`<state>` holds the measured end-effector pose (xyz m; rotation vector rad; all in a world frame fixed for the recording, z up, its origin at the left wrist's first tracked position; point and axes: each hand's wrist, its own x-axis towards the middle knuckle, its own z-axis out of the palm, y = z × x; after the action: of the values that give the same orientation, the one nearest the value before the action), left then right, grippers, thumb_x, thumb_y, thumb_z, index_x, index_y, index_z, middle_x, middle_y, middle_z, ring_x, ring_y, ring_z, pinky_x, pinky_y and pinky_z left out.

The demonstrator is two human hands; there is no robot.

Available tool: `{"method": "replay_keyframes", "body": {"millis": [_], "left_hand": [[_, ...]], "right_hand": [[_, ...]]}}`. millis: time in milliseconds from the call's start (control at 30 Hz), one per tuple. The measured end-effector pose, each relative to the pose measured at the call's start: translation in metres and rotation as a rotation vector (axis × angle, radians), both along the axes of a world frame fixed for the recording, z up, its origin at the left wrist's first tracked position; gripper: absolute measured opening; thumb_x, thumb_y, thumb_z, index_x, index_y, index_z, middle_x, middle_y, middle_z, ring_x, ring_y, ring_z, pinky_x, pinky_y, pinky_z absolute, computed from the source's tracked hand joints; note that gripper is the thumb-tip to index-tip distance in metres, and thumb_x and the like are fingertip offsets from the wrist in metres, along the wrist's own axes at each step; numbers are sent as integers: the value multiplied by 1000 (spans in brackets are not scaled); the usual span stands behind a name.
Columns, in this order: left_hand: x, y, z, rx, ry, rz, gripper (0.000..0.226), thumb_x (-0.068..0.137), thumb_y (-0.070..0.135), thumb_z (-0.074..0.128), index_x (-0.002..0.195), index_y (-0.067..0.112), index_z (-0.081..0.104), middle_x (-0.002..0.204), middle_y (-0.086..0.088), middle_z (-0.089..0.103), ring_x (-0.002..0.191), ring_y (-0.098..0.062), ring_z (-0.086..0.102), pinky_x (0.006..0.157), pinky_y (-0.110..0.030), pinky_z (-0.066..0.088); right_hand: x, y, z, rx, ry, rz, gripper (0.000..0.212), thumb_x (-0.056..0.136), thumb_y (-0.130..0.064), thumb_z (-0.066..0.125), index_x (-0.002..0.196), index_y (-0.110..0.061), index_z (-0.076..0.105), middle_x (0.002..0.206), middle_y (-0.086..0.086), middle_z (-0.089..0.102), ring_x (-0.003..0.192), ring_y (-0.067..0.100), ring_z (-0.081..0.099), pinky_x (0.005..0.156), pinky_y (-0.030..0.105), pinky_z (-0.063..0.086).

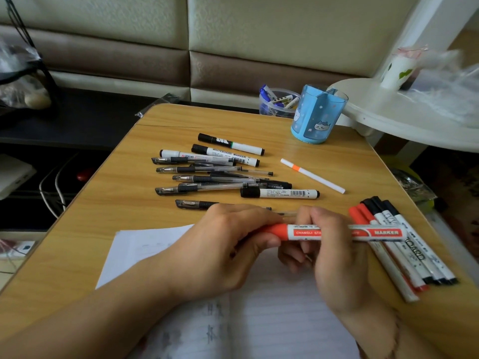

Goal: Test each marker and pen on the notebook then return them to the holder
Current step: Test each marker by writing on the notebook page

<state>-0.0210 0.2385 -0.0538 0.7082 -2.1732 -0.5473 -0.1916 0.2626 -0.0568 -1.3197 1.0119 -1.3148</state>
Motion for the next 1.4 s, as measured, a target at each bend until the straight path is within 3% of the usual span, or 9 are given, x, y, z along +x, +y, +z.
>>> {"method": "replay_keyframes", "body": {"millis": [133, 367, 433, 567, 767, 833, 900, 1100, 1400], "left_hand": [[-2, -4, -2, 15, 39, 77, 22, 96, 25, 52, 107, 12, 66, 81, 8, 65, 72, -9, 62, 62, -28, 48], [-2, -8, -9, 16, -9, 205, 36, 90, 47, 55, 119, 27, 60, 106, 20, 58, 94, 0, 59, 71, -15, 50], [-5, -9, -8, -79, -159, 318, 42, 85, 55, 55, 114, 25, 61, 106, 15, 57, 97, -7, 55, 75, -24, 49], [-14, -12, 5, -315, -569, 295, 33, 87, 55, 39, 73, 30, 54, 73, 13, 51, 59, -13, 55, 45, -25, 41], [-61, -26, 66, 246, -1402, 100, 33, 90, 63, 48, 112, 39, 46, 93, 18, 48, 84, 1, 50, 73, -16, 44], [-102, -34, 89, 159, -1533, 85, 36, 91, 61, 50, 115, 34, 48, 96, 14, 52, 87, -3, 52, 74, -19, 44], [-156, -36, 103, -82, -1483, 74, 38, 93, 58, 49, 119, 31, 48, 107, 9, 57, 92, -9, 55, 76, -23, 46], [-311, 13, 69, -430, -657, -293, 34, 94, 51, 48, 114, 24, 53, 110, 1, 56, 97, -21, 56, 73, -33, 49], [-351, 37, 15, -547, -617, -411, 44, 93, 52, 47, 126, 23, 52, 124, 0, 50, 111, -24, 49, 90, -40, 44]], "right_hand": [[-7, -7, 13, -65, 186, -10, 38, 83, -47, 49, 64, -15, 52, 46, -2, 38, 43, 18, 37, 42, 31, 30], [-38, -9, 30, -193, 86, -199, 11, 89, -17, 62, 82, -11, 56, 53, 4, 47, 48, 22, 42, 46, 35, 37], [-40, -13, 29, -188, 117, -275, 13, 92, -16, 62, 83, -9, 56, 55, -4, 51, 49, 17, 45, 47, 31, 39], [-53, -18, 36, -130, 139, -337, 18, 90, -24, 66, 78, -14, 57, 52, -10, 53, 46, 8, 47, 49, 25, 40], [-117, 13, 66, -281, 241, -409, 20, 92, -29, 63, 76, -20, 57, 51, -11, 48, 46, 7, 44, 47, 28, 36], [-153, 35, 70, -305, 262, -485, 22, 92, -31, 63, 76, -17, 59, 52, -10, 48, 46, 9, 43, 45, 30, 35], [-193, 59, 71, -319, 269, -606, 22, 91, -33, 62, 76, -17, 62, 50, -10, 49, 45, 10, 43, 45, 30, 36], [-295, 125, 43, -172, 333, -912, 32, 83, -46, 64, 74, -16, 62, 49, -1, 45, 47, 17, 42, 47, 43, 33], [-337, 166, -29, 216, 481, -827, 13, 91, -27, 65, 101, -20, 68, 57, 8, 67, 43, 25, 60, 48, 28, 48]]}}
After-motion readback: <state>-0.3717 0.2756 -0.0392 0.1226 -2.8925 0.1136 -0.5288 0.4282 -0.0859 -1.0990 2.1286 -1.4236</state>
